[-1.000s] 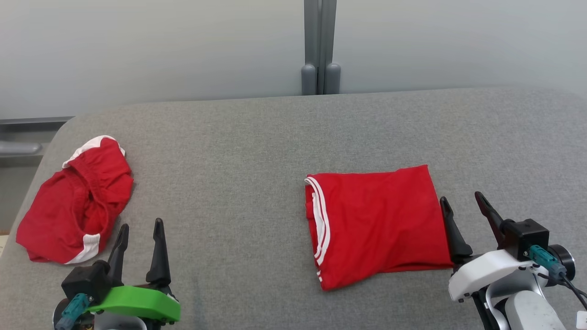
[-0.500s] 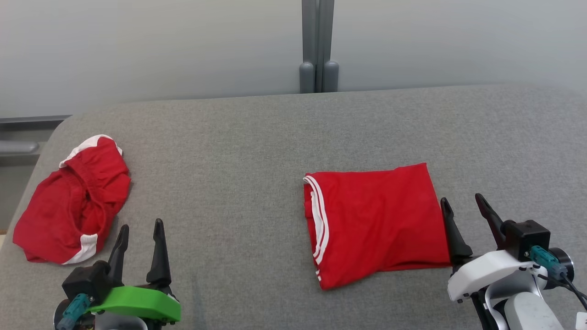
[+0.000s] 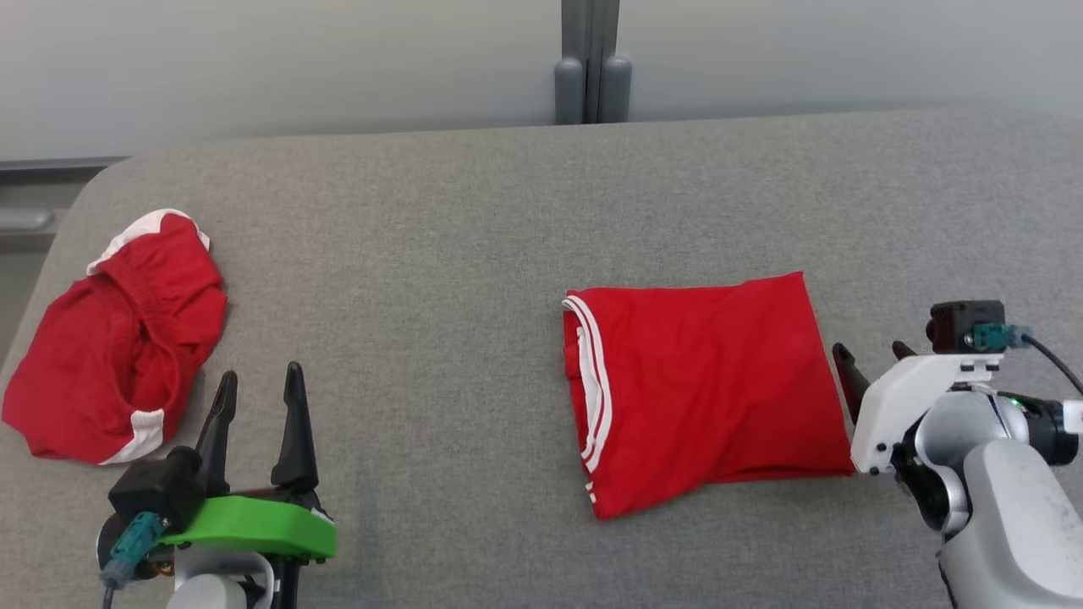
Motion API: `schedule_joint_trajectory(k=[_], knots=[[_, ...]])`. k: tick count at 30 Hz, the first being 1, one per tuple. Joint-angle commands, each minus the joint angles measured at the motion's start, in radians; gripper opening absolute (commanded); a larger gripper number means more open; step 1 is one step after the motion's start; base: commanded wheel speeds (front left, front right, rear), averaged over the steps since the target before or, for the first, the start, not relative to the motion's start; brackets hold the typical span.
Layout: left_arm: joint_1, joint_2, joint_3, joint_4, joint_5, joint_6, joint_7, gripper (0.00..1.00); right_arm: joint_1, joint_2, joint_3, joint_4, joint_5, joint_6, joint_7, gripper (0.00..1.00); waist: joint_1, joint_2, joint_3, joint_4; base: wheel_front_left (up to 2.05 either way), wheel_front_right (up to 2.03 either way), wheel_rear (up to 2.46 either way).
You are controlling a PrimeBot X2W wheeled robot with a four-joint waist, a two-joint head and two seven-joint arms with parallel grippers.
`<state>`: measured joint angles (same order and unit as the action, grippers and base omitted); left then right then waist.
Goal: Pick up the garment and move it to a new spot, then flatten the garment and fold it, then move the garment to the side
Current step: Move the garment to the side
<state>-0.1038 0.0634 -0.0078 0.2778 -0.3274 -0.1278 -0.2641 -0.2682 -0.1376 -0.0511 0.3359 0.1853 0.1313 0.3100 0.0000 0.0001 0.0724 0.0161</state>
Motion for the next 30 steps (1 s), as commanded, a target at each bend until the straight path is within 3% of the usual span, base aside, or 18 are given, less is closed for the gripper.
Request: schedule_joint_trajectory(k=[1,5,16,17,18,19,23,30], knots=[[-0.023,0.001,-0.004,-0.007,0.0,-0.004,0.0,1.0,-0.032,-0.014,0.016,0.022,0.013,-0.001,0.068,1.0,0.0,-0.0001,0.047,0.015,0.0,0.0,0.0],[-0.049,0.001,-0.012,-0.015,-0.007,-0.004,0.0,1.0,-0.095,-0.058,0.052,0.068,0.062,-0.001,0.206,1.0,0.0,-0.0001,0.089,0.031,0.0,0.0,0.0],[-0.096,0.007,-0.028,-0.02,-0.006,-0.004,0.0,1.0,-0.168,-0.064,0.104,0.218,0.19,-0.001,0.312,1.0,0.0,-0.0001,0.159,0.06,0.0,0.0,0.0],[-0.1,0.007,-0.03,-0.02,-0.005,-0.004,0.0,1.0,-0.168,-0.065,0.12,0.236,0.197,-0.001,0.331,0.8,0.0,-0.0001,0.164,0.061,0.0,0.0,0.0],[-0.102,0.007,-0.032,-0.02,-0.004,-0.004,0.0,1.0,-0.17,-0.069,0.134,0.248,0.204,-0.001,0.344,0.35,0.0,-0.0001,0.169,0.061,0.0,0.0,0.0],[-0.103,0.007,-0.034,-0.021,-0.003,-0.004,0.0,1.0,-0.172,-0.074,0.15,0.256,0.207,-0.001,0.352,0.0,0.0,-0.0001,0.173,0.06,0.0,0.0,0.0],[-0.109,0.015,-0.036,-0.026,0.004,-0.004,0.0,1.0,-0.213,-0.124,0.206,0.243,0.195,-0.002,0.336,0.0,0.0,-0.0001,0.188,0.04,0.0,0.0,0.0],[-0.123,0.033,-0.018,-0.072,0.019,-0.004,0.0,1.0,-0.365,-0.298,0.347,0.153,0.155,-0.002,0.304,0.0,0.0,-0.0001,0.228,-0.059,0.0,0.0,0.0]])
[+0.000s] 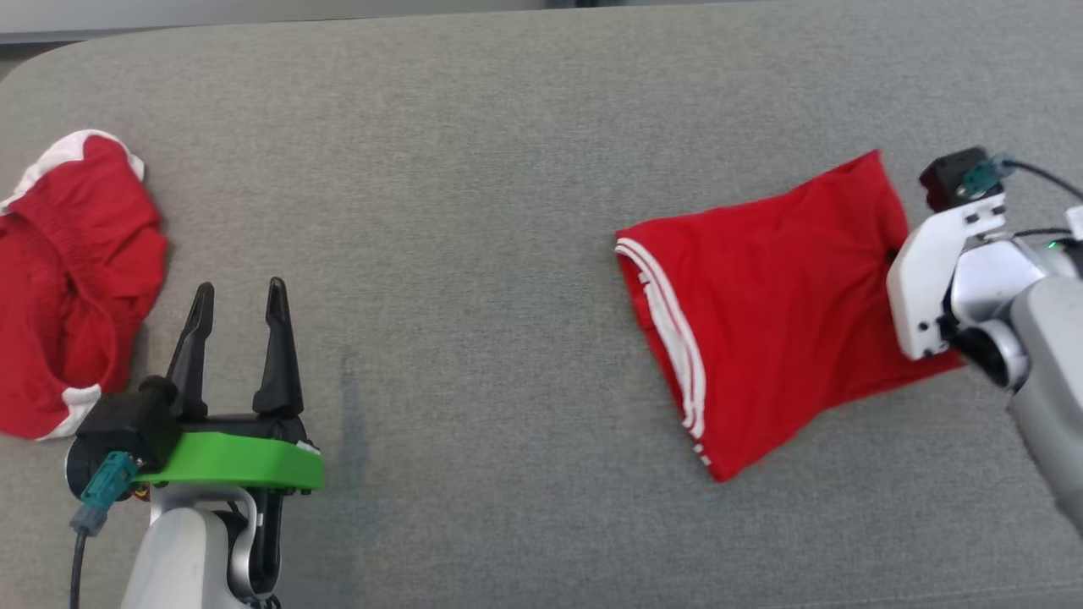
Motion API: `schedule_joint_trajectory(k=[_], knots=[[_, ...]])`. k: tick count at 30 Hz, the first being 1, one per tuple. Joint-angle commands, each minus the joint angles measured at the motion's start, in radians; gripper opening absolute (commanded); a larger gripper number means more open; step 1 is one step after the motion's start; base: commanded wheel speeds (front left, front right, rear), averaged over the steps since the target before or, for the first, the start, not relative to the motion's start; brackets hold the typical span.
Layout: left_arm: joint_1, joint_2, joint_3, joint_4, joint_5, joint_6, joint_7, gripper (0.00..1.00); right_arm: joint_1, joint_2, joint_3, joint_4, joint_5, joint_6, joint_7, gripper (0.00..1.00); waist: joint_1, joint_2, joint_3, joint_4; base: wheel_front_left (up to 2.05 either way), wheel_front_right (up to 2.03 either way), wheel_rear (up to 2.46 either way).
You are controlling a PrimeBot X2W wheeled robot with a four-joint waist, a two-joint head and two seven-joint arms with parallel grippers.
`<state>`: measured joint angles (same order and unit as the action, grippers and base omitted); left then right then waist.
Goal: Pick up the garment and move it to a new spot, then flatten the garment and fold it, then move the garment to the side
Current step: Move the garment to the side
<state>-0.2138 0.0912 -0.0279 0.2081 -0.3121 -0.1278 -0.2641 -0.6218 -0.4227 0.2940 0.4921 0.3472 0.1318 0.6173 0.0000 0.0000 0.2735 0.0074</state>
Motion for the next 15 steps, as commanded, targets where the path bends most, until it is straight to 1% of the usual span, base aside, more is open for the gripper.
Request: schedule_joint_trajectory(k=[1,2,7,11,15], knots=[[-0.026,0.016,0.003,-0.011,0.007,-0.004,0.0,1.0,-0.056,-0.069,0.034,-0.015,-0.015,-0.002,-0.018,0.0,0.0,0.0,0.042,-0.086,0.0,0.0,0.0],[-0.04,0.02,0.001,-0.023,0.012,-0.004,0.0,1.0,-0.096,-0.12,0.047,-0.01,-0.017,-0.002,-0.036,0.0,0.0,0.0,0.059,-0.12,0.0,0.0,0.0],[-0.072,0.039,-0.021,-0.046,0.021,-0.004,0.0,1.0,-0.166,-0.223,0.052,0.033,-0.039,-0.002,-0.089,0.0,0.0,0.0,0.107,-0.183,0.0,0.0,0.0],[-0.097,0.054,-0.047,-0.065,0.025,-0.004,0.0,1.0,-0.199,-0.275,0.034,0.075,-0.061,-0.002,-0.151,0.0,0.0,0.0,0.152,-0.208,0.0,0.0,0.0],[-0.122,0.074,-0.072,-0.076,0.025,-0.004,0.0,1.0,-0.223,-0.306,0.014,0.117,-0.089,-0.002,-0.23,0.0,0.0,0.0,0.195,-0.215,0.0,0.0,0.0]])
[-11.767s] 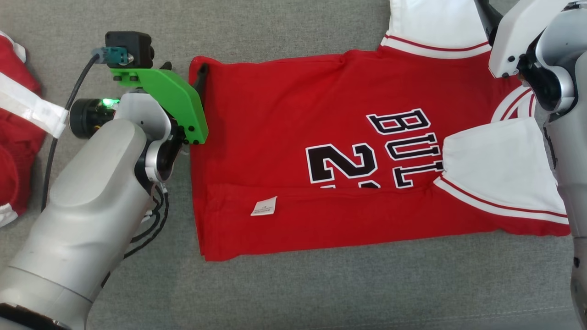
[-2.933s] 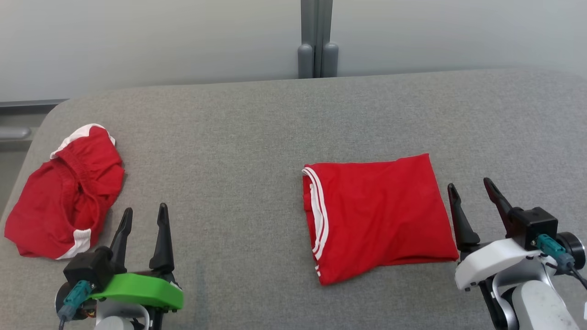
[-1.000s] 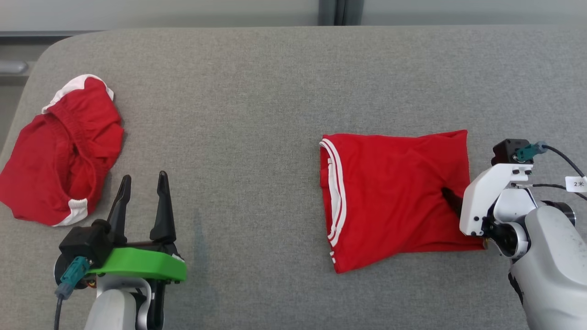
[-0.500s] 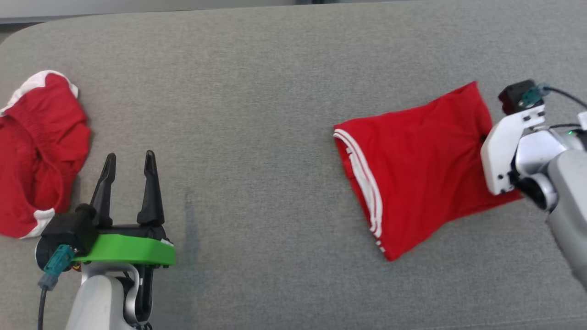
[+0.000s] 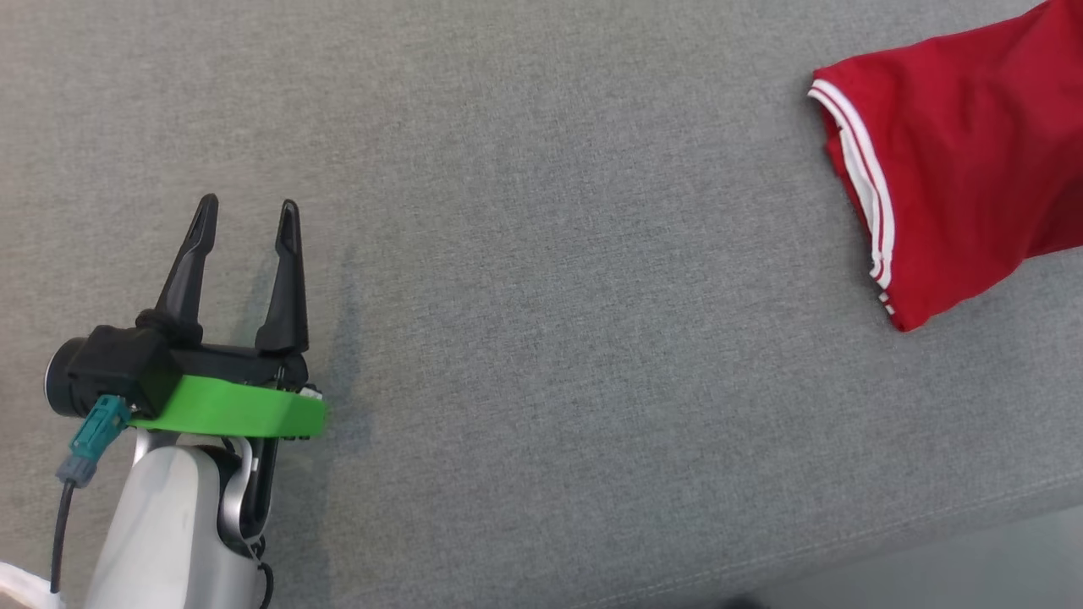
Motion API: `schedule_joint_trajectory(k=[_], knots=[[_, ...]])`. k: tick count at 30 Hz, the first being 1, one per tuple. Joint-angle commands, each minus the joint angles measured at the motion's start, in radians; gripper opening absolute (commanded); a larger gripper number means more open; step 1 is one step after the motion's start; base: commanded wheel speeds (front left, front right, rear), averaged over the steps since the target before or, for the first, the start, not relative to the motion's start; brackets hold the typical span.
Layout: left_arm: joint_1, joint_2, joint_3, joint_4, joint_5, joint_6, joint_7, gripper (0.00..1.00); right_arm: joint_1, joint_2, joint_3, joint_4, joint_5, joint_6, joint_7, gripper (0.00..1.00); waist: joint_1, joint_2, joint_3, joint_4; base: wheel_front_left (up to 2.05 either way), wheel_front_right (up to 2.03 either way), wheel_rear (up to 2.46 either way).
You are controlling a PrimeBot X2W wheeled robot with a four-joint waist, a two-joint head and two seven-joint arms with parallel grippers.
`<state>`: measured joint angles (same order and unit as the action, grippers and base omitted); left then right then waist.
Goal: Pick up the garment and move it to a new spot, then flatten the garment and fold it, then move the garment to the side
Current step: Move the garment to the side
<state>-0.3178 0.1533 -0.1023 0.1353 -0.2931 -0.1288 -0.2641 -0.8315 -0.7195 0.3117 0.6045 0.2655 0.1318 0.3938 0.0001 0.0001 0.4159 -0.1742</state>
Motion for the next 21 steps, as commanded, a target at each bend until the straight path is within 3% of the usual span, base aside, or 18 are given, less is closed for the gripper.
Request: schedule_joint_trajectory(k=[1,10,15,16,21], knots=[[-0.021,0.016,-0.003,-0.007,0.005,-0.003,0.0,1.0,-0.02,-0.016,-0.011,0.014,-0.015,-0.002,-0.027,0.0,-0.0001,-0.0001,0.062,-0.033,0.0,0.0,0.0],[-0.054,0.049,-0.047,-0.029,0.005,-0.003,0.0,1.0,-0.029,-0.05,-0.116,0.102,-0.146,-0.002,-0.174,0.0,-0.0001,-0.0001,0.112,-0.011,0.0,0.0,0.0],[-0.058,0.047,-0.05,-0.044,0.007,-0.003,0.0,1.0,-0.015,-0.029,-0.175,0.139,-0.215,-0.002,-0.209,0.0,-0.0001,-0.0001,0.108,0.006,0.0,0.0,0.0],[-0.056,0.045,-0.05,-0.045,0.006,-0.003,0.0,1.0,-0.011,-0.026,-0.187,0.144,-0.232,-0.002,-0.215,1.0,-0.0001,-0.0001,0.103,0.01,0.0,0.0,0.0],[-0.026,0.028,-0.042,-0.038,-0.002,-0.003,0.0,1.0,0.023,0.014,-0.237,0.15,-0.297,-0.002,-0.255,1.0,-0.0001,-0.0001,0.053,0.033,0.0,0.0,0.0]])
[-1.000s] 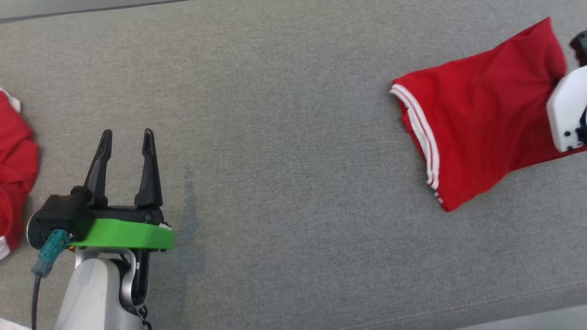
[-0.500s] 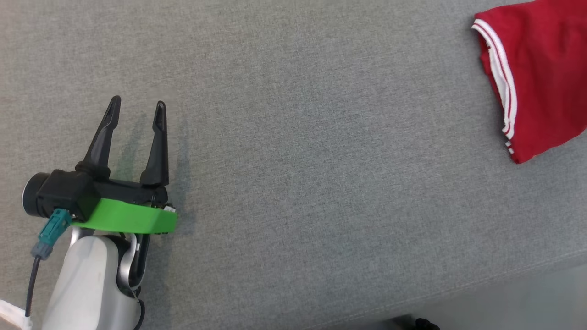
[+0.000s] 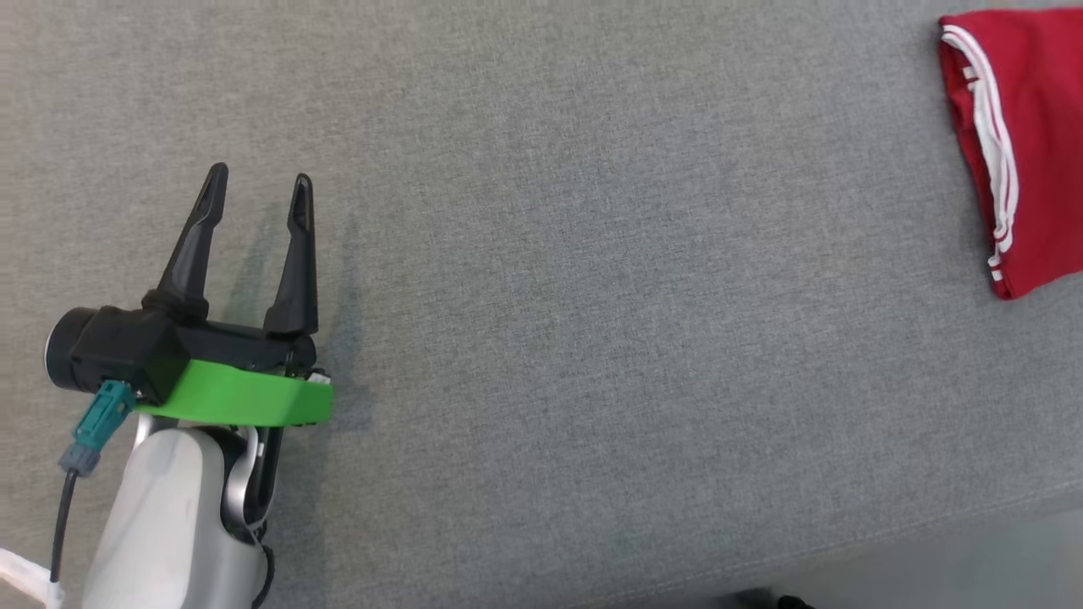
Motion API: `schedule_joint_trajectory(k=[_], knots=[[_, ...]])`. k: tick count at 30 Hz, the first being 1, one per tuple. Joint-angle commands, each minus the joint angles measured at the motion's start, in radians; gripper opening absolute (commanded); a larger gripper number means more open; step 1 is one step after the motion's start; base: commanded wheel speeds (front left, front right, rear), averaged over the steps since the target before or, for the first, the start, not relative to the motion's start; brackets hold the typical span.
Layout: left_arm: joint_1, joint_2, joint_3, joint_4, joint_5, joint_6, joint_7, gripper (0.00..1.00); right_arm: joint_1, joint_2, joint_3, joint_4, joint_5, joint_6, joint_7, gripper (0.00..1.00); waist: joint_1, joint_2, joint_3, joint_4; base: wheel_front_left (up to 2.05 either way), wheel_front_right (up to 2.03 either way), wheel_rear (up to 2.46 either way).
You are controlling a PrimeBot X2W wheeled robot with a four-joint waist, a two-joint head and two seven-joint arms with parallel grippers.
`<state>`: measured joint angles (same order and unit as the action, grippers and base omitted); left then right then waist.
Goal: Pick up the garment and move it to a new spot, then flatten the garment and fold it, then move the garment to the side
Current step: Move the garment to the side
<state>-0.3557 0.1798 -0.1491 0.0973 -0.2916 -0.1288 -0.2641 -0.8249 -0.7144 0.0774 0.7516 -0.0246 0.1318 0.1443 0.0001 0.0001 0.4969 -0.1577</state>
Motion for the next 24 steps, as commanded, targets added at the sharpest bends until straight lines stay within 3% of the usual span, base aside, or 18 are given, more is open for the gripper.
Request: schedule_joint_trajectory(k=[1,11,24], knots=[[0.017,-0.002,0.007,0.002,-0.003,-0.003,0.0,1.0,0.021,0.015,-0.014,0.002,-0.01,-0.002,-0.009,1.0,-0.0001,-0.0001,-0.038,0.021,0.0,0.0,0.0],[0.098,-0.049,0.054,0.052,-0.011,-0.003,0.0,1.0,0.137,0.149,-0.026,-0.098,0.035,-0.002,-0.143,1.0,-0.0001,-0.0001,-0.207,0.093,0.0,0.0,0.0],[0.235,-0.08,0.141,0.144,0.005,-0.003,0.0,1.0,0.515,0.399,-0.145,-0.444,0.128,-0.002,-0.33,1.0,-0.0001,-0.0001,-0.403,0.19,0.0,0.0,0.0]])
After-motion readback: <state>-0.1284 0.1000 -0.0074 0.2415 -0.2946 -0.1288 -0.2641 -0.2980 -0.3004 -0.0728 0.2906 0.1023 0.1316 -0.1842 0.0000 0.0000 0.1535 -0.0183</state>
